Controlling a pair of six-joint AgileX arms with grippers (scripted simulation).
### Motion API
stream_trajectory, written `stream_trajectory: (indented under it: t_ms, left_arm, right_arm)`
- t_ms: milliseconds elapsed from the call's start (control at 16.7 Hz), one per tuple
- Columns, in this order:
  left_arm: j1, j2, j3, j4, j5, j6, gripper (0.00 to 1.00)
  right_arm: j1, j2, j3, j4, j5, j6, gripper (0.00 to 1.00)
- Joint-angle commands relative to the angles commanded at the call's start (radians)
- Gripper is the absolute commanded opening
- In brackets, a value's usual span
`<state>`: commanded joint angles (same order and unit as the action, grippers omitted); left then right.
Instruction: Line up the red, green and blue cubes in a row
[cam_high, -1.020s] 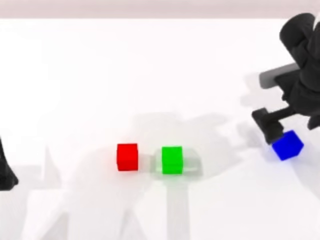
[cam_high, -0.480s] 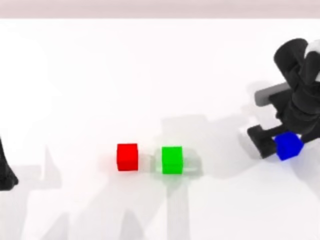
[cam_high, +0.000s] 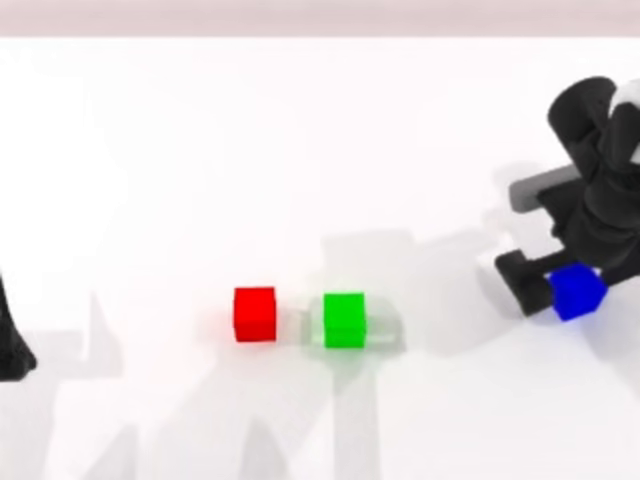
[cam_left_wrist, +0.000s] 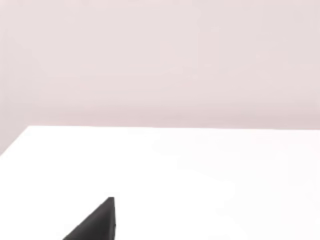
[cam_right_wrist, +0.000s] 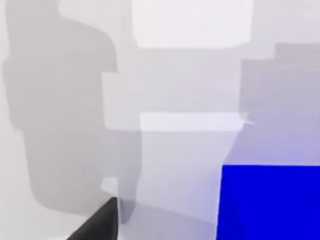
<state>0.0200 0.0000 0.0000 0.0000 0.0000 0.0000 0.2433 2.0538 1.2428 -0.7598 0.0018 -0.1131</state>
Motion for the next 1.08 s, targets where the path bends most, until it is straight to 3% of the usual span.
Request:
stream_trajectory:
  t_ms: [420,1080]
  left_arm:
    - [0.0,0.0,0.0,0.0,0.0,0.0,1.0]
    - [0.0,0.0,0.0,0.0,0.0,0.0,1.0]
  right_arm:
    - [0.0,0.0,0.0,0.0,0.0,0.0,0.02]
    - [0.003,-0.045,0.029,-0.035,-0.005,0.002,0.0]
